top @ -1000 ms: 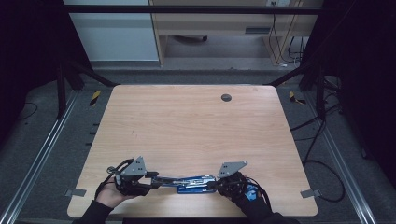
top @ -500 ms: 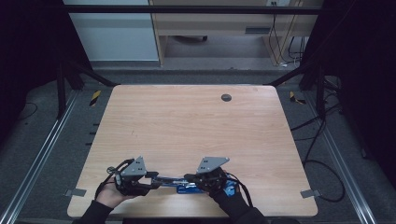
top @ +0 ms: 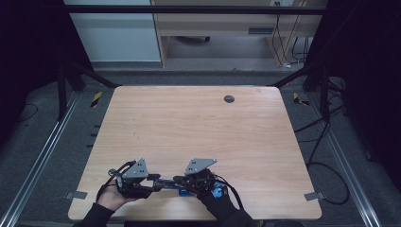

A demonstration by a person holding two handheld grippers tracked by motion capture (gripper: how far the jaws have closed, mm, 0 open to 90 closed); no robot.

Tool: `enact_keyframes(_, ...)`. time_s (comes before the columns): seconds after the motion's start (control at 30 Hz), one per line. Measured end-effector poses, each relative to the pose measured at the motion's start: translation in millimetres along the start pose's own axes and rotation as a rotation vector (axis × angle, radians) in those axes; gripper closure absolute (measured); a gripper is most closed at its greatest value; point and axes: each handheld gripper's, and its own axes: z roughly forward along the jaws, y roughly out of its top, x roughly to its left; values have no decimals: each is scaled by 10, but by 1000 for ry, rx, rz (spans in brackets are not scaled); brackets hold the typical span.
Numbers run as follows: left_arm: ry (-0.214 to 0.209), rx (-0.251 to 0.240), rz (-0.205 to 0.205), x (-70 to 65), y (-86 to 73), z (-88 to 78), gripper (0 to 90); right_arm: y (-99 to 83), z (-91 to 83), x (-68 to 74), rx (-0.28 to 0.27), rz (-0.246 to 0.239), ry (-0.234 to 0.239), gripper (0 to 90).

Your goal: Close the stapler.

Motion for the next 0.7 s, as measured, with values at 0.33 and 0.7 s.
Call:
enact_keyframes(0.33, 0, 3, 9, 8, -2, -4, 582, -26, 80, 18, 29, -7, 11, 900)
enact_keyframes(0.7, 15, -61, -14, 19, 28, -89, 510, -41, 92, 15, 29, -5, 10, 900)
